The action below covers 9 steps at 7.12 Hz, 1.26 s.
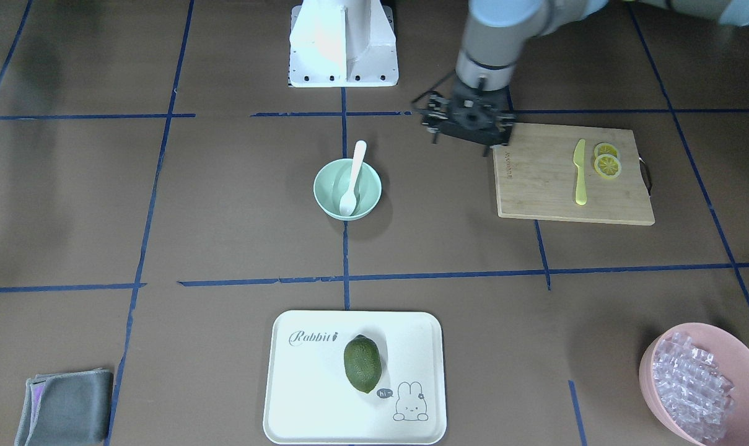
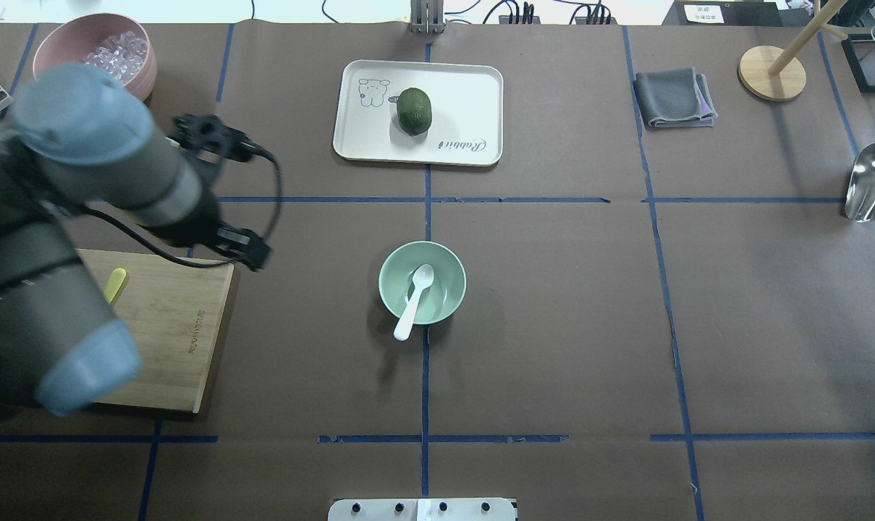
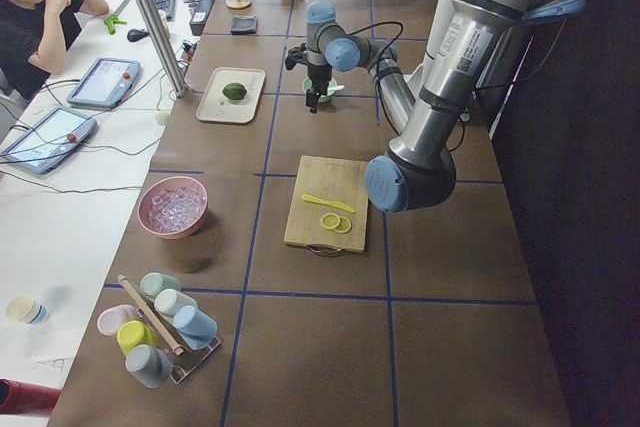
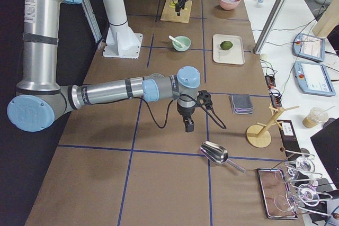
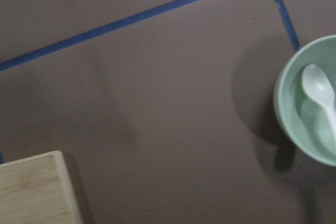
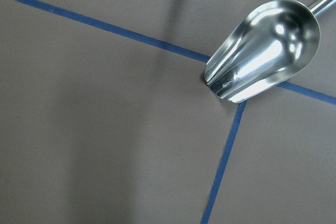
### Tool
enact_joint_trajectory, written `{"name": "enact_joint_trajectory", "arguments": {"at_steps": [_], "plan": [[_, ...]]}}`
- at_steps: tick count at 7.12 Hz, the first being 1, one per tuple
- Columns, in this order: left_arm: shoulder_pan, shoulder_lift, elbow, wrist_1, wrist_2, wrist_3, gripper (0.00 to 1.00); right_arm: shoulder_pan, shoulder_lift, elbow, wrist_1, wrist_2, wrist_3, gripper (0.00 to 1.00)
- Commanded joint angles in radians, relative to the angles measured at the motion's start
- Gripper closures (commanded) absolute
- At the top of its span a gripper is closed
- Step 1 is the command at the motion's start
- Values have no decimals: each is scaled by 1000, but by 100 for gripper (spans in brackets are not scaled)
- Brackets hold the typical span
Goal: Place spoon in bowl
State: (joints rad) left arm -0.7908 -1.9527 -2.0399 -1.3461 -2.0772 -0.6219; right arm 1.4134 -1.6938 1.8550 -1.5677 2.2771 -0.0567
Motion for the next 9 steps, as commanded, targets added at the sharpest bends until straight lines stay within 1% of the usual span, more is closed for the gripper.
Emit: {"name": "enact_joint_trajectory", "arguments": {"at_steps": [1,2,3,4,5,6,7,8,9], "plan": [[-349,228,9,1,-196,265,0,53,-20,-10,0,5,3,0],[-416,320,24,-7,-184,287,0,53,-20,-17,-2,2,11,0],[-426,437,70,-84,-84,291,0,53,-20,-20,0,4,58,0],[-518,440,158,-188,-75,310,0,53,-15,-17,0,4,84,0],[-621,439,263,-233,-133,476,0,53,-14,-14,1,4,86,0],[-737,439,347,-234,-265,607,0,53,-14,-13,1,4,84,0],[-801,449,378,-229,-323,687,0,53,-14,-14,1,2,83,0],[-833,454,369,-216,-331,694,0,53,-14,-16,1,1,81,0],[-835,453,366,-217,-322,691,0,53,-12,-11,1,2,84,0]]}}
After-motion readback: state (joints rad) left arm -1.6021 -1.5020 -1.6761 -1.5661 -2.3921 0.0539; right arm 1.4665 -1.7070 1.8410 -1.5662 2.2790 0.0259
